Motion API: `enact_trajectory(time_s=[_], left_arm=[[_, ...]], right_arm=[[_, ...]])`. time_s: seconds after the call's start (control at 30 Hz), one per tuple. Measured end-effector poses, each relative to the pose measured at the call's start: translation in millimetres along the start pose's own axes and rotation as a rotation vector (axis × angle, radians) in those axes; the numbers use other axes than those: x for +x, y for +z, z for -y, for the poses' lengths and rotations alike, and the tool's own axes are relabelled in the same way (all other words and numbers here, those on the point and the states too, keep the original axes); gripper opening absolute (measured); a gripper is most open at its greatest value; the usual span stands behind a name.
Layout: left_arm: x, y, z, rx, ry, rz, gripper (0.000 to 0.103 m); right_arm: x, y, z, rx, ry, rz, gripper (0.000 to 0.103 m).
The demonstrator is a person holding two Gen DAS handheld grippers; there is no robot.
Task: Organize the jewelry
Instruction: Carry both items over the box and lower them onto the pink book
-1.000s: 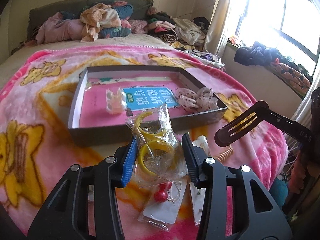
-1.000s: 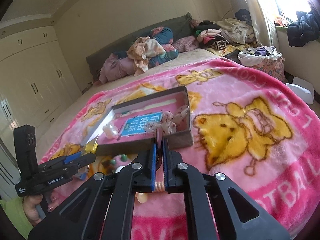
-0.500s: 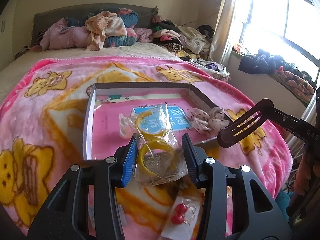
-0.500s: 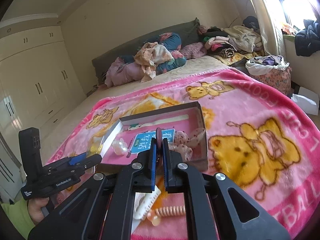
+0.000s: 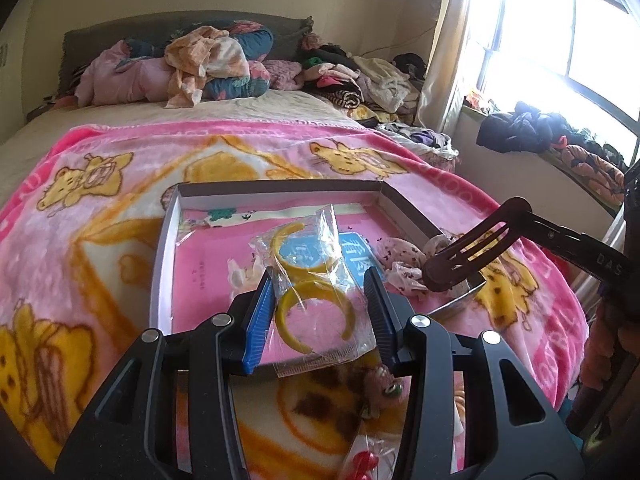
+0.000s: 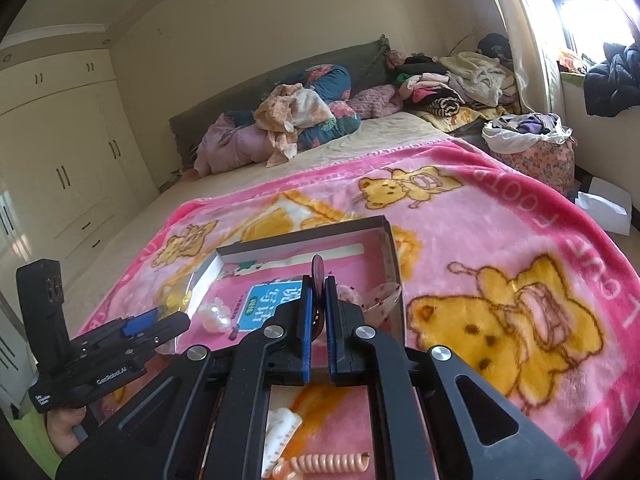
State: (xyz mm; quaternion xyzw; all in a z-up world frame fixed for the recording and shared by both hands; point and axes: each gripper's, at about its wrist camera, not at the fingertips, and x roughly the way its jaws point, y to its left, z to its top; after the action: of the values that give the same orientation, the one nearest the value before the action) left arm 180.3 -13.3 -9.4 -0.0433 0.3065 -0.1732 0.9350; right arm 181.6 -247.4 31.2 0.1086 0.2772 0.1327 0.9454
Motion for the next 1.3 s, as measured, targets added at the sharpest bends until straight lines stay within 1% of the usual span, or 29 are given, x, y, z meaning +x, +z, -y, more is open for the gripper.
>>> enact_trajectory(time_s=[0.37,0.53,0.83,1.07,1.3], left_arm=[[24.6,3.9,8.2,0.015,-0.014,-0.031,0.036],[36.2,4.0,11.8,0.028,-0.02,-0.053,0.036],[53.5,3.5,13.6,0.045,-0.025,-0.083,0.036],[63.2,0.4,17.3,0.051,-0.022,-0.107,0.036],[70.6,-2.3,16.5,0.053,-0.011,-0.13,0.036]], right_arm=[[24.4,13.6,9.8,-0.021,-0.041,-0.01,0.006],[36.8,14.6,16.3,-0.014,-0.065,-0.018,0.006],[57.1,14.2,27.8,0.033,-0.074,-0.034,0.006],[72.7,14.3,33.7,0.068,-0.064,-0.052,0.006],[85.3,8.8,32.1,0.062,-0.062,-0.079,0.006]])
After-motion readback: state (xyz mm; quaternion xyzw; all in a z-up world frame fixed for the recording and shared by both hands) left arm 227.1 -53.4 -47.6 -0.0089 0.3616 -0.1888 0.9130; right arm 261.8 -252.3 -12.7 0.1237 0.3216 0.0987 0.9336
